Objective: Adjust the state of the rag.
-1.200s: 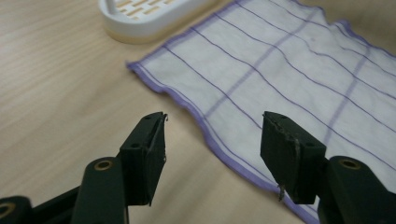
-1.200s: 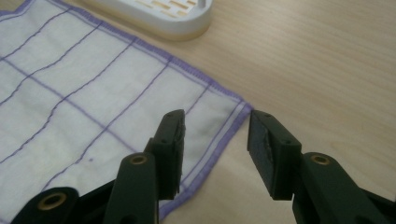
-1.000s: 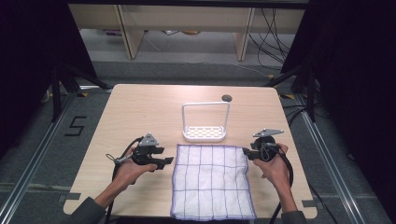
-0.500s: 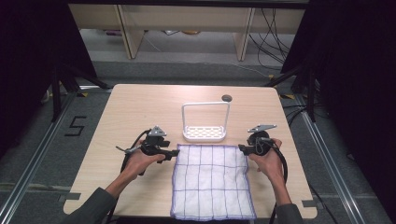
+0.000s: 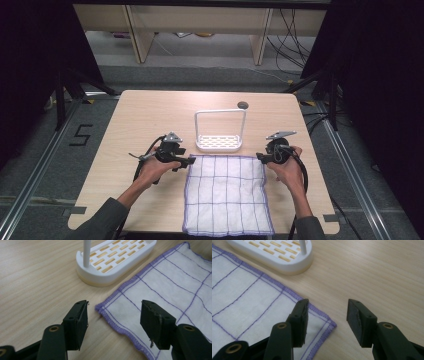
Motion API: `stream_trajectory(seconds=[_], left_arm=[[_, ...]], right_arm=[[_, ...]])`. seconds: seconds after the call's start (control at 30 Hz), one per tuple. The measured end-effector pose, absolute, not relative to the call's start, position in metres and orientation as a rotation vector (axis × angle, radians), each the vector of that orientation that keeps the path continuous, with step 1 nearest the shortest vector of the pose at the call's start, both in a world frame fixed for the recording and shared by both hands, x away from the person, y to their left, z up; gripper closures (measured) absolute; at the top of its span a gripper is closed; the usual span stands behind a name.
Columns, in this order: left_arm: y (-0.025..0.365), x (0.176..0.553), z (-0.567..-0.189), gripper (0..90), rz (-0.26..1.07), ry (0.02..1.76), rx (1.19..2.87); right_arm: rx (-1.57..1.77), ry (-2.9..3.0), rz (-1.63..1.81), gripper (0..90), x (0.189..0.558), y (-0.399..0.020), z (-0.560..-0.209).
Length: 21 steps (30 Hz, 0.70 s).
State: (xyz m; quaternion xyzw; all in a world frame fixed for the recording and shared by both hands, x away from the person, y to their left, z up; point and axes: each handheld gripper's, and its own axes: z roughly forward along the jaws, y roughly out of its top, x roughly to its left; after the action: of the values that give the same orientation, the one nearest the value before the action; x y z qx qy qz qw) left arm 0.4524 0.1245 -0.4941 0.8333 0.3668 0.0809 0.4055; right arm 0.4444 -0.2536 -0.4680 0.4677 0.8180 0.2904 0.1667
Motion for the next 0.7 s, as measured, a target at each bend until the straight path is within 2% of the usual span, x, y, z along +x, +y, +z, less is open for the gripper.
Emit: stream_trajectory(seconds=[0.7], left_arm=[[0.110,0.462,-0.505,39.1,0.226,0.912,2.155]], right_arm=[[1.358,2.375,0.757,51.5,0.448,-0.250,-0.481]])
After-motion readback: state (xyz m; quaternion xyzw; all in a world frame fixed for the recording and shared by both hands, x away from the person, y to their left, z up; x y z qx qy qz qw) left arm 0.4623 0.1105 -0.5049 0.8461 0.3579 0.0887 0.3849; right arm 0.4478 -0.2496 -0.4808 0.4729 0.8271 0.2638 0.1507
